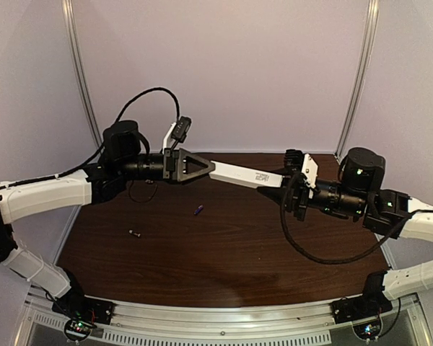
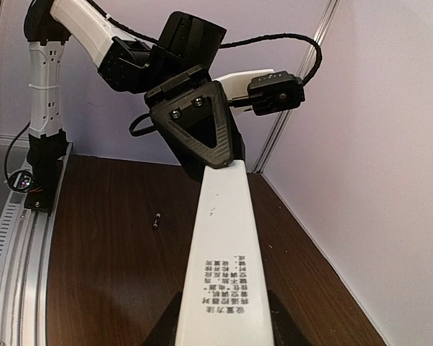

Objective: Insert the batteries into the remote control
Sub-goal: Remove the battery cover from the remote control.

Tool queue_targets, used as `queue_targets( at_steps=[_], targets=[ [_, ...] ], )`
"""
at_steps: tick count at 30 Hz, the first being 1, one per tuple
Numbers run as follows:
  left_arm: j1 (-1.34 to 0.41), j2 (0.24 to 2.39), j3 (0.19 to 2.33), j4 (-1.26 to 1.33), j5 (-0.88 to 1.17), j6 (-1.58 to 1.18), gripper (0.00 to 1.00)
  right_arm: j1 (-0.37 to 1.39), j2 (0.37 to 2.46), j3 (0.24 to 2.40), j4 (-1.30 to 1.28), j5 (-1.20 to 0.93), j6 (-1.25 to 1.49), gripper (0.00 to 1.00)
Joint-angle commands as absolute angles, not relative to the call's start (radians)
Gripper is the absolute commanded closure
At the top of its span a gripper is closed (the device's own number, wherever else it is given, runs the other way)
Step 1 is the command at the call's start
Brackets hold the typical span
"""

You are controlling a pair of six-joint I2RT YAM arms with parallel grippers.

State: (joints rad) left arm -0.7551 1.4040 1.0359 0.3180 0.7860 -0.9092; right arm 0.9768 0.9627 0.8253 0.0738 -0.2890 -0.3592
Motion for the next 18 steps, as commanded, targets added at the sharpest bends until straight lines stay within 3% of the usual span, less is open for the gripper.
queue_targets(
  at_steps=[1, 18],
  targets=[
    [-0.749, 1.391, 1.047, 0.300, 0.767, -0.880, 0.61, 0.978, 0.946, 0.822, 0.092, -0.282, -0.345, 1.00],
    [-0.749, 1.380, 1.050, 0.321, 0.804, -0.866, 0.86, 0.977, 0.988, 0.850, 0.046, -0.227, -0.342, 1.00]
  ],
)
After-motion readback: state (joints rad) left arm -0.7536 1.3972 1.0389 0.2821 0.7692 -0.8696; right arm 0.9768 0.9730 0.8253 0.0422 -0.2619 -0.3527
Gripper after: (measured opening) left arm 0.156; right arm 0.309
